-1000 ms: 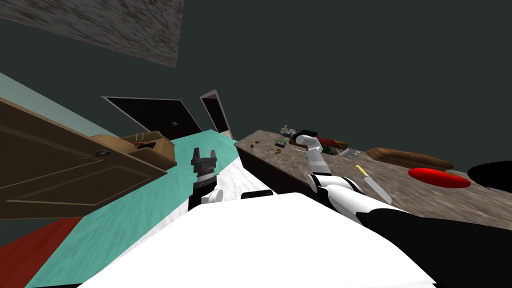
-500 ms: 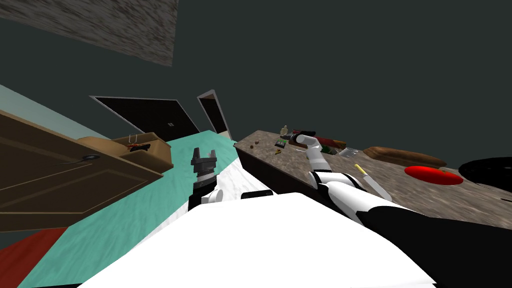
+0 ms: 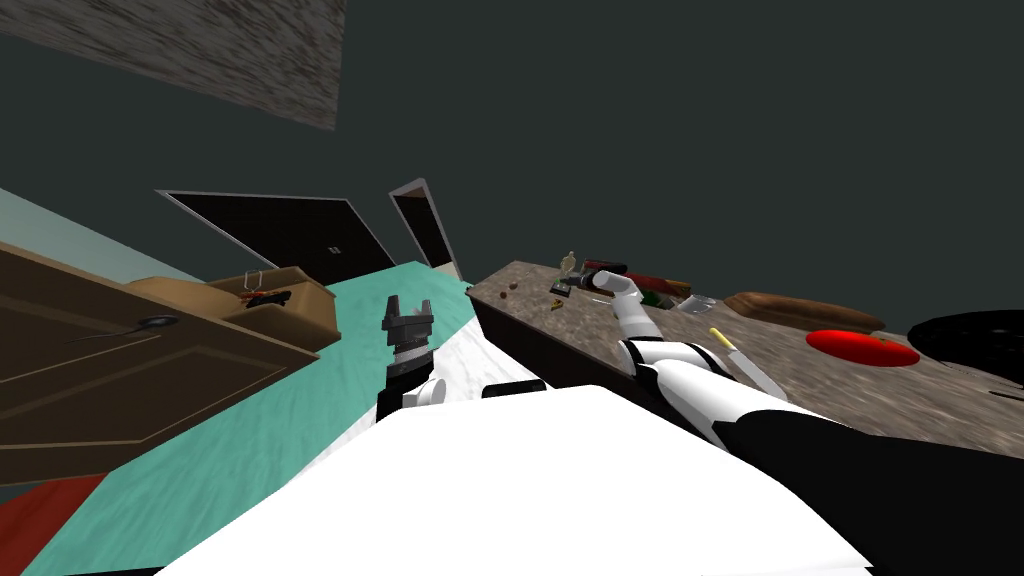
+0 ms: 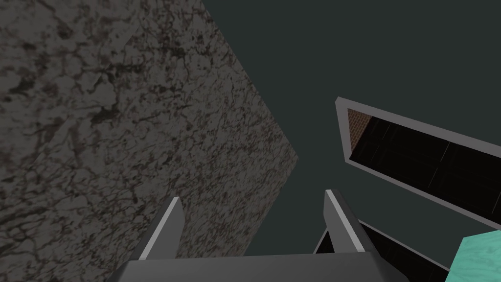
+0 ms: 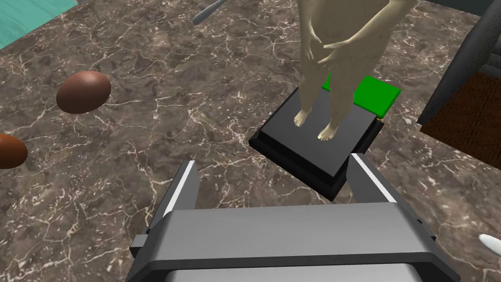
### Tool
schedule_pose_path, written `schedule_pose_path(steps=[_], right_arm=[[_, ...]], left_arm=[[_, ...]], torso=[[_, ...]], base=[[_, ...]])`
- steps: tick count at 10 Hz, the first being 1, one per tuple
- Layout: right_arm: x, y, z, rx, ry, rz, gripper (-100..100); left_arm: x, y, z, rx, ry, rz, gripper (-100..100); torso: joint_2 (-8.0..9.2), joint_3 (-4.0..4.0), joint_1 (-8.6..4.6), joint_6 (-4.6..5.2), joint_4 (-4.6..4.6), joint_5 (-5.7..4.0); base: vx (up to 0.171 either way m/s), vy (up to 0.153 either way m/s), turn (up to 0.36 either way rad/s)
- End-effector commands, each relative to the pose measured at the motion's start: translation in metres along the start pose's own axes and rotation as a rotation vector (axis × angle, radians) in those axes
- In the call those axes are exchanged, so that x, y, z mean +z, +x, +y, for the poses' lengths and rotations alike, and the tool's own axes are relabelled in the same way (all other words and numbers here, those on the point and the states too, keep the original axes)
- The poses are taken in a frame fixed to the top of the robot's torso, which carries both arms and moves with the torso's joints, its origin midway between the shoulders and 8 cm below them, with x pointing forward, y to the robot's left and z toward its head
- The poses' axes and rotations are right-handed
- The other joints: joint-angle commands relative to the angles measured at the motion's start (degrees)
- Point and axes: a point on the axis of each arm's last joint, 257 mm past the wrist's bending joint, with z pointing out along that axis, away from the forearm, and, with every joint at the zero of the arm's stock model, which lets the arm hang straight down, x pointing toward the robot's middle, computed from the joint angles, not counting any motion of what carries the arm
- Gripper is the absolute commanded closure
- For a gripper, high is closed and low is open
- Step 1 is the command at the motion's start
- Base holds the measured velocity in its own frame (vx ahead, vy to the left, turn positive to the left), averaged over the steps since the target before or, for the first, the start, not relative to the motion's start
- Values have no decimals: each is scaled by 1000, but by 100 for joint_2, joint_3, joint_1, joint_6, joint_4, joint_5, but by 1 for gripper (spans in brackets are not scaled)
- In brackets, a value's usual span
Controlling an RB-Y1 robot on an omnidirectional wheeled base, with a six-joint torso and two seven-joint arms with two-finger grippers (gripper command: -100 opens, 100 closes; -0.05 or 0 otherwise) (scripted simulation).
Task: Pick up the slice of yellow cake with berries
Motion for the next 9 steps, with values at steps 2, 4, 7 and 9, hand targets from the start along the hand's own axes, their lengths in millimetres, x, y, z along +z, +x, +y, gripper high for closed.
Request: schedule_pose_path(steps=[2,4,7,9], right_arm=[[3,-29,1,88,18,-89,-100],[6,-51,1,151,27,-157,-100],[6,-91,-1,258,38,-277,-100],[5,-113,-1,307,37,-336,-100]], left_arm=[[0,0,0,0,0,0,0],[0,0,0,0,0,0,0],[0,0,0,0,0,0,0],[0,0,0,0,0,0,0]], torso=[[1,1,0,2,0,-1],[-1,0,3,0,0,0],[1,0,-1,0,0,0],[2,1,1,0,0,0]], base=[[30,24,-29],[37,27,-24],[38,23,-22],[28,26,-10]])
